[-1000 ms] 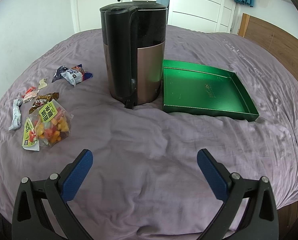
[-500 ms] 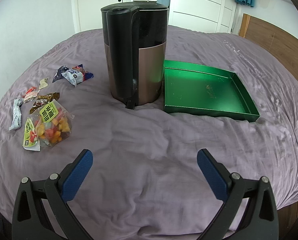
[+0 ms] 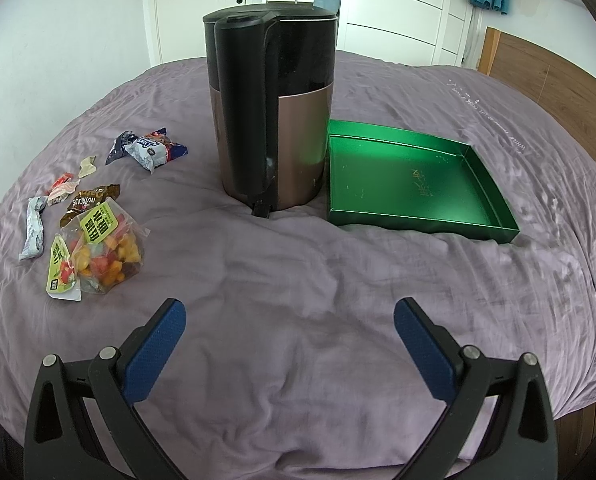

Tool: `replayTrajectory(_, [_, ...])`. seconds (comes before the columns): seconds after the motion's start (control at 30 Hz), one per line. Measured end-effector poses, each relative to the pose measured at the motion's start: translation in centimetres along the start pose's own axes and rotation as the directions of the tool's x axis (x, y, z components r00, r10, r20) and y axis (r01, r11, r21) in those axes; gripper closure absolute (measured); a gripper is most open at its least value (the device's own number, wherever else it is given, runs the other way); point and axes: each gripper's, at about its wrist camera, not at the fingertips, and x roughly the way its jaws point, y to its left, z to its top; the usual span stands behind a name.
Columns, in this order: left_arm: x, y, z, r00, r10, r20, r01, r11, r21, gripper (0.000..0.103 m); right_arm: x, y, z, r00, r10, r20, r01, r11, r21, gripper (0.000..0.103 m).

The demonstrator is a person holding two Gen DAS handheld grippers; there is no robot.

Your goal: Organize snacks

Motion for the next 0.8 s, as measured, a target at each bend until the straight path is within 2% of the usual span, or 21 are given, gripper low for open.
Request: replayTrajectory(0.8, [0.34, -0.16, -0.30, 1.000, -0.005, -0.013, 0.005, 1.000, 0.003, 0.001, -0.08, 0.11, -0.05, 1.000, 0.000, -0.002, 0.000, 1.000, 0.000, 0.000])
